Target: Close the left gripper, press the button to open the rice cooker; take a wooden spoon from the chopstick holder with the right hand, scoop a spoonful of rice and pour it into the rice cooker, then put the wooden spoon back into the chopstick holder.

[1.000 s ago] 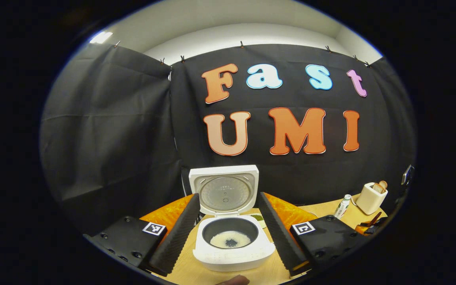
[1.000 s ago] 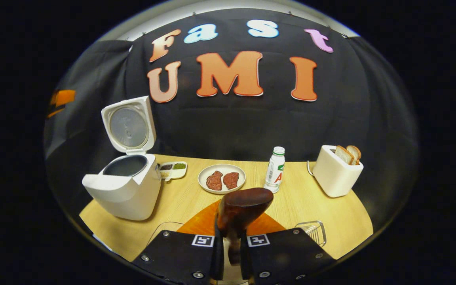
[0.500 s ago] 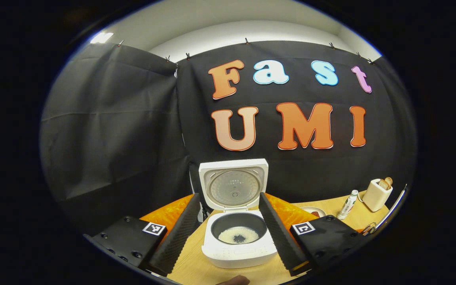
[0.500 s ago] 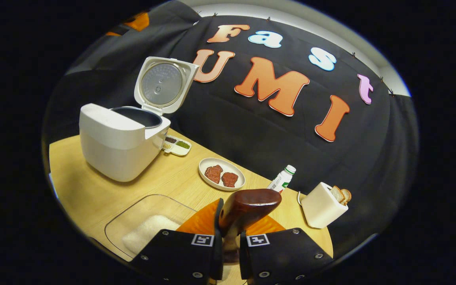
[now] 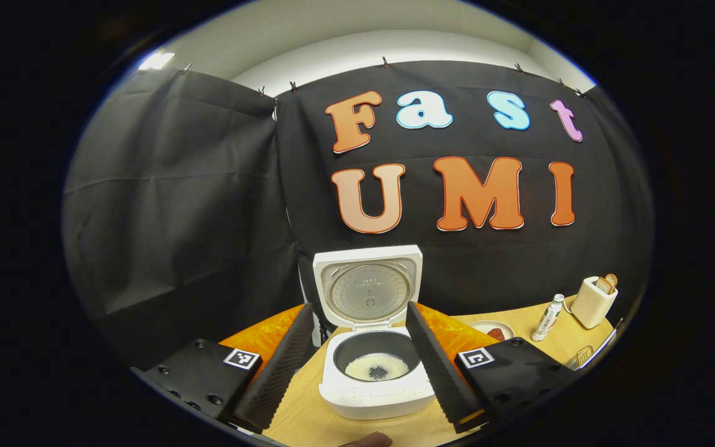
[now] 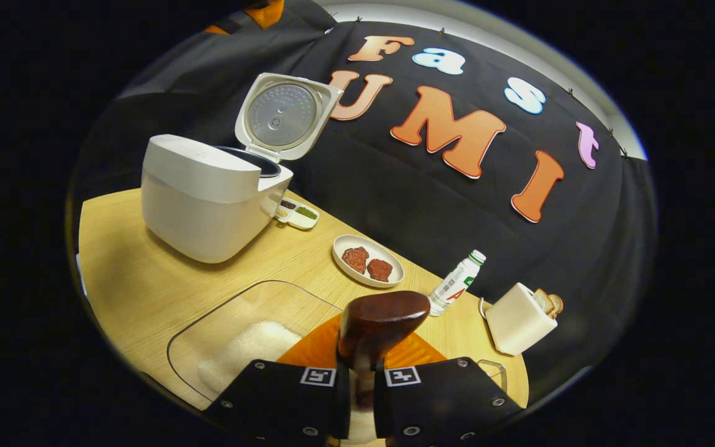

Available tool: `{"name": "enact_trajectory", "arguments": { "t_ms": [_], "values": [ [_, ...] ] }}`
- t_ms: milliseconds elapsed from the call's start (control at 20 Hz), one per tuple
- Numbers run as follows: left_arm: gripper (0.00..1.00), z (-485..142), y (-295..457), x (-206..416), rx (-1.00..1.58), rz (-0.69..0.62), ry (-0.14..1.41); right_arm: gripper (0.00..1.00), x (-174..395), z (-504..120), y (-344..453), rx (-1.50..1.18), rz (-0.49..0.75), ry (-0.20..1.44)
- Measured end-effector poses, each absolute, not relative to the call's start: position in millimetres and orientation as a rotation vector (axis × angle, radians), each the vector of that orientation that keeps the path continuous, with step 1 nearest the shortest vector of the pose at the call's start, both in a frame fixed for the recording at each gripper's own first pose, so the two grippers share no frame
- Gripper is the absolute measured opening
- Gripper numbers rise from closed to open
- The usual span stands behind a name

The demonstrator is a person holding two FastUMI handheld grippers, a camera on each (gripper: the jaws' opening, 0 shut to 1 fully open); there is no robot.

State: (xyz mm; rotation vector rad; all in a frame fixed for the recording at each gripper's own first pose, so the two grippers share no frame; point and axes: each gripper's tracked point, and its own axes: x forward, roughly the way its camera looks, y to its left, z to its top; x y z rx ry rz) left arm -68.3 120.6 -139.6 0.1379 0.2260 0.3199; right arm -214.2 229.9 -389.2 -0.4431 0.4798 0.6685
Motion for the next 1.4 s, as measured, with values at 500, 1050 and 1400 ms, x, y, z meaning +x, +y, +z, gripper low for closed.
{"name": "enact_trajectory", "arguments": {
  "t_ms": [500,1050,1400],
  "values": [
    [1.0,-143,140,-71,0.156,0.337,0.249,0.14,-206,-404,228,-0.136,0.536,0.697],
    [0.99,-148,150,-66,0.161,0.302,0.255,0.14,-217,-407,244,0.289,0.406,0.919],
    [0.99,-145,161,-60,0.167,0.283,0.243,0.14,-216,-414,243,0.431,0.335,0.992]
  ]
}}
